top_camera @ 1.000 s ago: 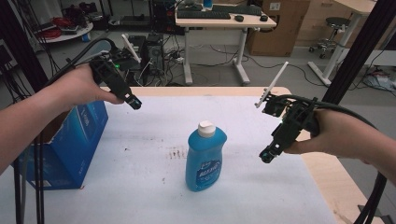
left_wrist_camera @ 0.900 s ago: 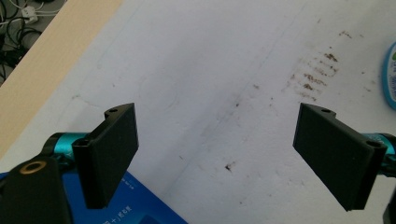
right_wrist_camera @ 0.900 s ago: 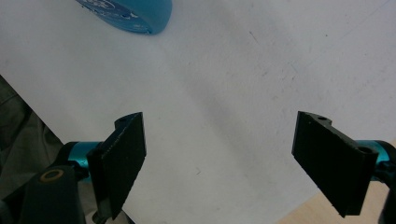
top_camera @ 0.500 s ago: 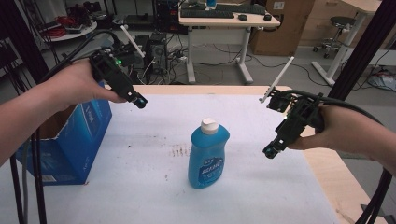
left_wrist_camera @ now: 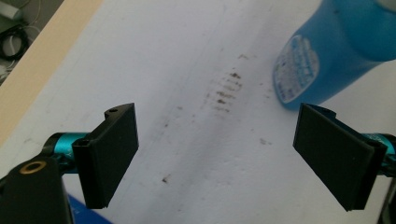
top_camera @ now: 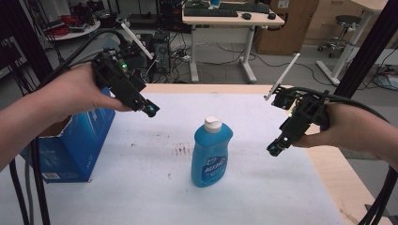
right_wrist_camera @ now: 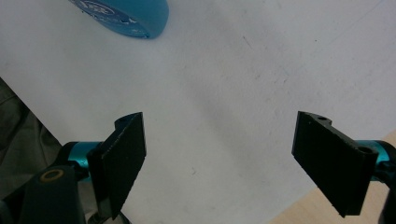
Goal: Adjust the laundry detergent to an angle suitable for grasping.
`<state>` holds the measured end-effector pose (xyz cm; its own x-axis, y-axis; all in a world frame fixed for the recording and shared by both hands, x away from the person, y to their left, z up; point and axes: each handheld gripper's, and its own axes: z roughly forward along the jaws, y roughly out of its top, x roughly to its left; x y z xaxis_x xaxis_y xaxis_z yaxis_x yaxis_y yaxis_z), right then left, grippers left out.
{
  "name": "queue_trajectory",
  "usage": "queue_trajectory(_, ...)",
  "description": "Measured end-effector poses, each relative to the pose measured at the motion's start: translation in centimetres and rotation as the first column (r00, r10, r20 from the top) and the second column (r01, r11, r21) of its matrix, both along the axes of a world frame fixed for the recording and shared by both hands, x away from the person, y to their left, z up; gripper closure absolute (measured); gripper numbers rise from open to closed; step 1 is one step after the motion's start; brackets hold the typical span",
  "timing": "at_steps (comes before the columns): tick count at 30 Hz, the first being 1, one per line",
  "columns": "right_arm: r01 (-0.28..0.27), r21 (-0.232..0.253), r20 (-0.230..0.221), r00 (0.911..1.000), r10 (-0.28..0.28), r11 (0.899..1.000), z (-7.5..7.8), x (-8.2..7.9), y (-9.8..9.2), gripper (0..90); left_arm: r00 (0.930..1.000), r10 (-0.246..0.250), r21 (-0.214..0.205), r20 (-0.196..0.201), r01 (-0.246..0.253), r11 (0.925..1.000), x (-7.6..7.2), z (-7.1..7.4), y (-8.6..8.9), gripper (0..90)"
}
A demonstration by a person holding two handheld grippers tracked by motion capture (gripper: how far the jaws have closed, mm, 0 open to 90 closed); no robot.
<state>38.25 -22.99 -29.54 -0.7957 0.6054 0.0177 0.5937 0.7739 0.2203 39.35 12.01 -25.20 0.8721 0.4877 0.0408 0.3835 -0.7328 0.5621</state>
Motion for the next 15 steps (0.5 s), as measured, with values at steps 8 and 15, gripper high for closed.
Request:
queue_trajectory(8, 0.004, -0.001, 0.009, 1.0, -0.004, 1.0, 0.2, -0.1, -0.2, 16.9, 0.9985, -0.049, -0.026, -0.024, 0.049, 0.9985, -2.1, -1.6, -2.7, 14.3)
queue_trajectory(15, 0.007, 0.001, 0.011, 0.9999, -0.007, 1.0, 0.2, -0.2, -0.2, 16.9, 0.997, -0.065, -0.035, -0.042, 0.064, 0.9973, -2.9, -3.2, -4.5, 14.3)
